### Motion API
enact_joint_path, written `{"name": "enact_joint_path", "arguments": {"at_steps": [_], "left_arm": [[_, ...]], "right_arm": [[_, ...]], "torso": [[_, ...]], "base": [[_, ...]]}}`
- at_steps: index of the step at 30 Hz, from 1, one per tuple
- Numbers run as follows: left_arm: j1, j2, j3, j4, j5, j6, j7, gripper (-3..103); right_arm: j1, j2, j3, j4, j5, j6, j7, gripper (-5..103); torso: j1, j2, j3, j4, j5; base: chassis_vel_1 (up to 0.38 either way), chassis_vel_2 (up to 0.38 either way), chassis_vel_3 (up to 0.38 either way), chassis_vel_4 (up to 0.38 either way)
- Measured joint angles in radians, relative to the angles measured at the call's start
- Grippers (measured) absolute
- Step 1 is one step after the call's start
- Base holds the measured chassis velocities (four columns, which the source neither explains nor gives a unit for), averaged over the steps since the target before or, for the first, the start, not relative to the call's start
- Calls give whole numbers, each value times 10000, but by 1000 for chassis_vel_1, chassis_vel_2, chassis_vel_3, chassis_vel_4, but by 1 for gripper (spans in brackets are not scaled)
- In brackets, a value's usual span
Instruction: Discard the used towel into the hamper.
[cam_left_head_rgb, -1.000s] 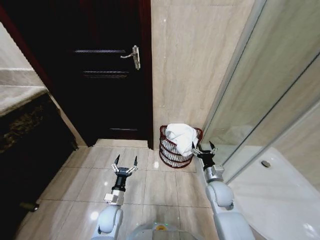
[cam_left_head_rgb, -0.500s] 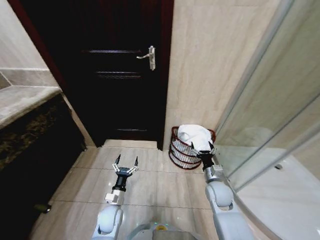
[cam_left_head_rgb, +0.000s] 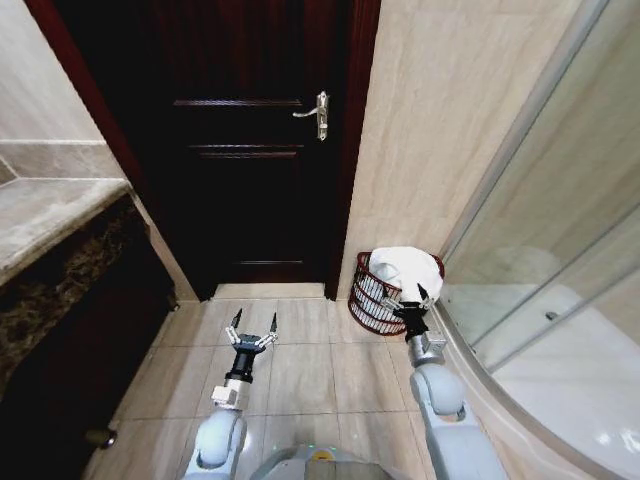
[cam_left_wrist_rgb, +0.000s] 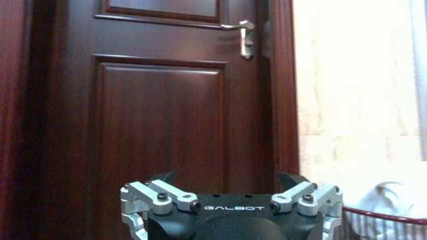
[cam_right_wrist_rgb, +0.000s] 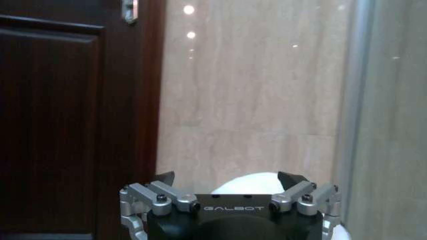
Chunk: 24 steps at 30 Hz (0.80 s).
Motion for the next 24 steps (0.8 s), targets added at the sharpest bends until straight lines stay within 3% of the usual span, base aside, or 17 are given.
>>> {"name": "enact_joint_path", "arguments": {"at_steps": [5,13,24], "left_arm": [[-16,-72,39,28,-48,-130,12,100],[37,-69,45,27,-71,-180,55,100],[73,-64,71,-9,-26,-193,93,100]], "right_arm": [[-15,82,-8,-8,86,478,309,100],[-73,45,29,0,129,604,489,100],[-204,64,56,1,137,733,668,100]], "torso": [[0,0,0,-5,2],[-1,0,0,0,0],[-1,2,-1,-1,0]], "base": [[-93,-94,-49,-39],[-24,-23,6,-2],[-84,110,82,-92]]}}
